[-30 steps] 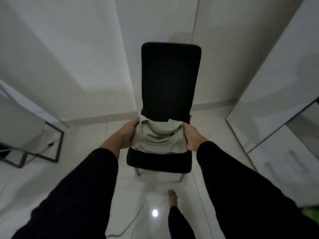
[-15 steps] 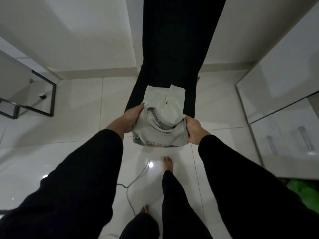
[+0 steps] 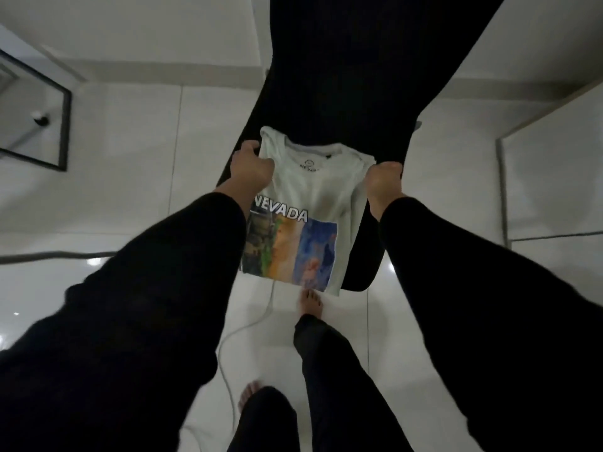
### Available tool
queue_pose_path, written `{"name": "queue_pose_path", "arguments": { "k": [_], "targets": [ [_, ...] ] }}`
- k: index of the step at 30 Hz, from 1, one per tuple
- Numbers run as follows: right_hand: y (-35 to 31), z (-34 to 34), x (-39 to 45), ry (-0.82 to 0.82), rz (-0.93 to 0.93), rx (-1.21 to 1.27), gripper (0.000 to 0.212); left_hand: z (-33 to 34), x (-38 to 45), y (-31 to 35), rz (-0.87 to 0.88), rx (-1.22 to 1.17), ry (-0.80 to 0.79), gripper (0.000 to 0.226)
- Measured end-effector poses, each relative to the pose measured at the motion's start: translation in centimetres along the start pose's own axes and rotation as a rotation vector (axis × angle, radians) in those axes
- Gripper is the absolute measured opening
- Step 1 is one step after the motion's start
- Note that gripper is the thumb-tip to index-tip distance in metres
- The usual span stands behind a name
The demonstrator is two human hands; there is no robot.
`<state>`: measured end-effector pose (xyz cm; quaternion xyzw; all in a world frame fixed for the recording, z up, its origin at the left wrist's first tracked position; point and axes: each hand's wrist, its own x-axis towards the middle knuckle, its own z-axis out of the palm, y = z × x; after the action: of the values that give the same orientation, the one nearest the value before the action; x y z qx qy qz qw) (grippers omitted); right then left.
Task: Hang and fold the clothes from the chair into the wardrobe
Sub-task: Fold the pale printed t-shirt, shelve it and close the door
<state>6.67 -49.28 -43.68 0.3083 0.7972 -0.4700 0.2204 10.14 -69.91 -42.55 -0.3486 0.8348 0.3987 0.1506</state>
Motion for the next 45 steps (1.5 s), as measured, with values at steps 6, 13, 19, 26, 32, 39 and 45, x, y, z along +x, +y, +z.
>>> {"name": "queue_pose_path", "arguments": {
  "k": [6, 13, 19, 26, 32, 39, 45],
  "targets": [
    [3.6, 1.9, 1.0, 0.055, 0.127, -0.136, 0.065, 3.9, 0.2, -7.2, -0.178, 0.093, 0.046, 0.057],
    [3.0, 3.6, 1.4, 0.085, 0.053, -0.255, 0.069, 6.5, -3.1, -11.2, -0.253, -0.108, 0.254, 0.053],
    [2.4, 5.0, 2.2, 0.091, 0.132, -0.315, 0.07, 7.0, -4.4, -14.3, -0.383, -0.139, 0.155, 0.048],
    [2.3, 4.9, 2.6, 0.201, 0.103, -0.208, 0.052, 7.1, -5.0, -16.5, -0.424, -0.066, -0.009, 0.053],
    [3.2, 5.4, 3.7, 0.244, 0.119, -0.013, 0.067, 8.2, -6.0, -17.2, -0.864, -0.743, -0.144, 0.094],
    [3.5, 4.7, 3.1, -0.258, 0.195, 0.242, 0.043, 10.3, -8.1, -15.6, -0.773, -1.194, -0.309, 0.041],
    [1.4, 2.1, -2.0, -0.278, 0.11, 0.539, 0.018, 6.6, -11.5, -14.7, -0.563, -1.358, -0.338, 0.042]
  ]
}}
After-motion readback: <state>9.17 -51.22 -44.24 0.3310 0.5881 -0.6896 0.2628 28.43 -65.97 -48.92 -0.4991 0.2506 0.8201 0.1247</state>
